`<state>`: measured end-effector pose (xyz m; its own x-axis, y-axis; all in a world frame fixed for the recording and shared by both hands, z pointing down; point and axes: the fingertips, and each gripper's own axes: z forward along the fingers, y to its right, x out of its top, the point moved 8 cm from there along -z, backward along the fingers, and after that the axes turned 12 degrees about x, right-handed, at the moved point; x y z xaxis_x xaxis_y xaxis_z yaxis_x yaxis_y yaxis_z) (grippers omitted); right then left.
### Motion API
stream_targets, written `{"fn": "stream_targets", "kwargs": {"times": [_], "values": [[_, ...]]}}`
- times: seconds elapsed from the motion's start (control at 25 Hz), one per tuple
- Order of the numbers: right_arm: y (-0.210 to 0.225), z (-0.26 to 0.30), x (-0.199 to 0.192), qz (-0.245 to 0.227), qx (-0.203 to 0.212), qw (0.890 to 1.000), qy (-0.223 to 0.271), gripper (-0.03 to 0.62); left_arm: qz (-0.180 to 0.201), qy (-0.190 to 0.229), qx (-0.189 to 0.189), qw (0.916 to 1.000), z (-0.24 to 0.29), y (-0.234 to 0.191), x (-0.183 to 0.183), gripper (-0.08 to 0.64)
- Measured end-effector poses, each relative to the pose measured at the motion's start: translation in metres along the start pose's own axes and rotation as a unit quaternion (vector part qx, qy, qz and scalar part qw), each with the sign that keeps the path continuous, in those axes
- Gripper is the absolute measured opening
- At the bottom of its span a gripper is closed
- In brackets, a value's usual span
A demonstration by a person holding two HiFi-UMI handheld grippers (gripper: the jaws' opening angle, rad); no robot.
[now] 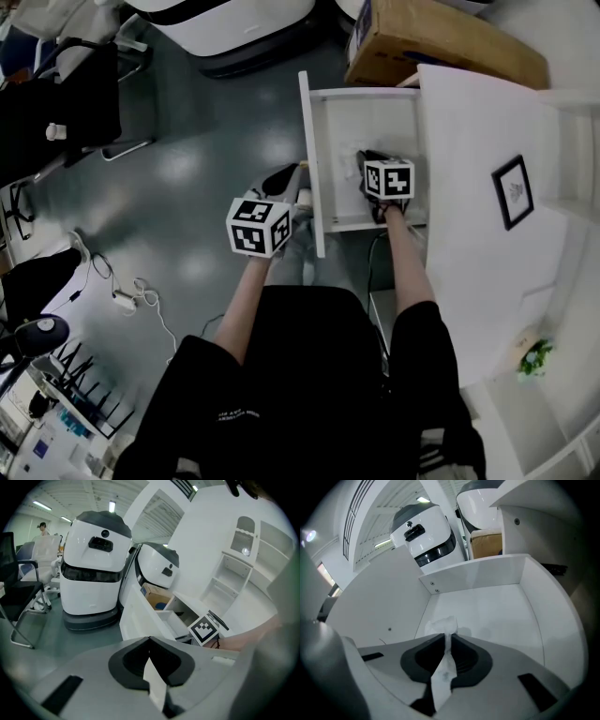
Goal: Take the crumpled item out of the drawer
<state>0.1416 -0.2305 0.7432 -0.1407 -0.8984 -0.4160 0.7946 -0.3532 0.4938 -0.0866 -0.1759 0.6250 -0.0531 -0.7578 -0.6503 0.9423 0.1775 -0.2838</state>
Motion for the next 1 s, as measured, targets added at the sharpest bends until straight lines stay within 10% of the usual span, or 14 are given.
{"fn": "stream_targets", "kwargs": {"times": [1.0], "values": [[-0.096,-0.135,0.041,-0.041,0.071,0.977,0.197,0.032,0.044,0.104,-0.062,0.9916,-0.091,0.031,0.044,-0.002]]}}
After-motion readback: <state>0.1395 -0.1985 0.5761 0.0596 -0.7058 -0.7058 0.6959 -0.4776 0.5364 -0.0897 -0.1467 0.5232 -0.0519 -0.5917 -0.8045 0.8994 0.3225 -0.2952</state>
